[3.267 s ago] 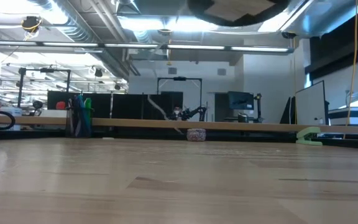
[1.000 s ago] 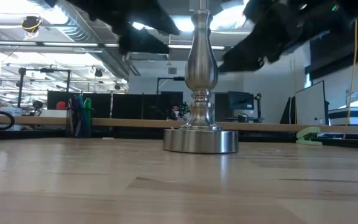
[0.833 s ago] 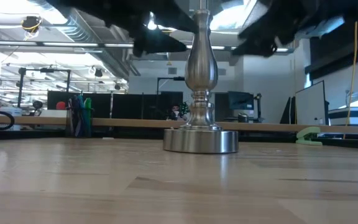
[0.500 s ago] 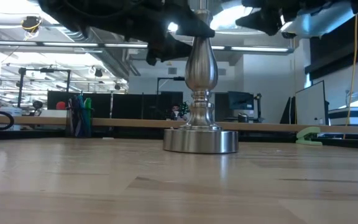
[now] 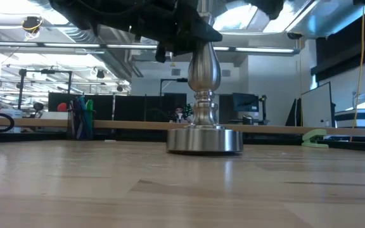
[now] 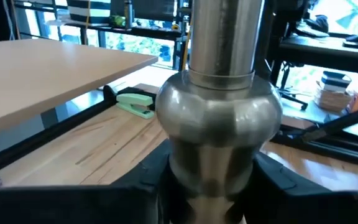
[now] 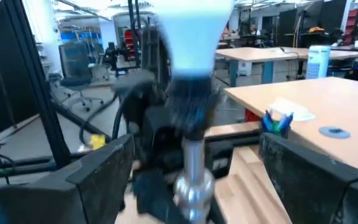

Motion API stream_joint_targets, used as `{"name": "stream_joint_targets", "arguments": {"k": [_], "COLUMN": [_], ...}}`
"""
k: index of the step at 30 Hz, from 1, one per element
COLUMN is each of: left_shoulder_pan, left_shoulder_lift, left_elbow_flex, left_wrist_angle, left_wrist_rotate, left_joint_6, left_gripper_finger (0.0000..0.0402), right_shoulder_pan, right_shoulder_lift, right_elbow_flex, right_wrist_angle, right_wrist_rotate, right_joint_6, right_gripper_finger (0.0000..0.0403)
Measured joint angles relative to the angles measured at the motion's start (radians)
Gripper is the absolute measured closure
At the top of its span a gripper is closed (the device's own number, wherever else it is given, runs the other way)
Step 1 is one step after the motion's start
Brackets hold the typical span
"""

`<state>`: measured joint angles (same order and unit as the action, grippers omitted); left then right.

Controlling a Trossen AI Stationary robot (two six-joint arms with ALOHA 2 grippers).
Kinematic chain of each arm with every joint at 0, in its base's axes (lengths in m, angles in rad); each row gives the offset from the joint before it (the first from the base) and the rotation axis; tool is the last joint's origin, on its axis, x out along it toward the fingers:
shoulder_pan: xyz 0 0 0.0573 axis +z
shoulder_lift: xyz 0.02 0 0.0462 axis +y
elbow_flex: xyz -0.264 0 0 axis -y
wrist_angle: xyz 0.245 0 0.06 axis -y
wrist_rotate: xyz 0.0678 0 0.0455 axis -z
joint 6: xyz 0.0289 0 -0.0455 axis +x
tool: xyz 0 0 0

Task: Screw lightbulb
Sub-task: Remove the lightbulb from the silver lamp

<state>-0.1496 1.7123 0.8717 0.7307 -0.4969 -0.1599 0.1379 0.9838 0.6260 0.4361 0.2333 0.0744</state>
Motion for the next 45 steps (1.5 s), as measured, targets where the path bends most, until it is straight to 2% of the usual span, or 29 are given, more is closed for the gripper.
{"name": "stream_joint_targets", "arguments": {"k": [3,5,8,11,17,22,26,30,32,36,39,42,45], "left_shoulder_pan": [-0.006,-0.009,-0.015,-0.014,-0.015,-0.027,-0.039,-0.05,-0.06,-0.08,-0.083,-0.083,-0.083], "left_shoulder_lift": [0.0,0.0,0.001,0.001,0.002,0.002,0.003,0.004,0.004,-0.008,-0.02,-0.035,-0.04], "left_elbow_flex": [0.0,0.0,-0.001,-0.001,-0.002,-0.002,-0.003,-0.004,-0.006,-0.007,-0.006,-0.004,-0.002], "left_wrist_angle": [-0.009,-0.007,-0.011,-0.006,-0.006,-0.005,-0.007,0.01,0.028,0.04,0.049,0.054,0.055], "left_wrist_rotate": [-0.004,-0.008,-0.038,-0.042,-0.044,-0.046,-0.045,-0.045,-0.049,-0.031,0.022,0.157,0.353], "left_joint_6": [0.003,-0.004,-0.005,-0.018,-0.02,-0.004,0.012,0.028,0.048,0.076,0.102,0.127,0.146], "left_gripper_finger": [0.0283,0.0283,0.0283,0.0283,0.0283,0.0283,0.0283,0.0283,0.0283,0.0283,0.0283,0.0283,0.0283], "right_shoulder_pan": [0.0,0.0,-0.001,0.0,0.004,0.018,0.026,0.025,0.026,0.027,0.025,0.024,0.024], "right_shoulder_lift": [0.02,0.048,0.115,0.211,0.381,0.437,0.432,0.432,0.432,0.43,0.419,0.407,0.4], "right_elbow_flex": [0.09,0.176,0.313,0.427,0.587,0.654,0.668,0.668,0.669,0.669,0.669,0.669,0.669], "right_wrist_angle": [-0.07,-0.158,-0.315,-0.393,-0.418,-0.426,-0.418,-0.443,-0.461,-0.452,-0.441,-0.435,-0.435], "right_wrist_rotate": [0.014,0.059,0.134,0.141,0.123,0.175,0.139,0.133,0.129,0.056,-0.054,-0.208,-0.439], "right_joint_6": [0.004,0.005,0.018,0.034,0.021,-0.057,-0.061,-0.079,-0.078,-0.089,-0.102,-0.107,-0.14], "right_gripper_finger": [0.0056,0.0056,0.0056,0.0056,0.0056,0.0062,0.0108,0.0199,0.023,0.0238,0.0244,0.0249,0.0251]}}
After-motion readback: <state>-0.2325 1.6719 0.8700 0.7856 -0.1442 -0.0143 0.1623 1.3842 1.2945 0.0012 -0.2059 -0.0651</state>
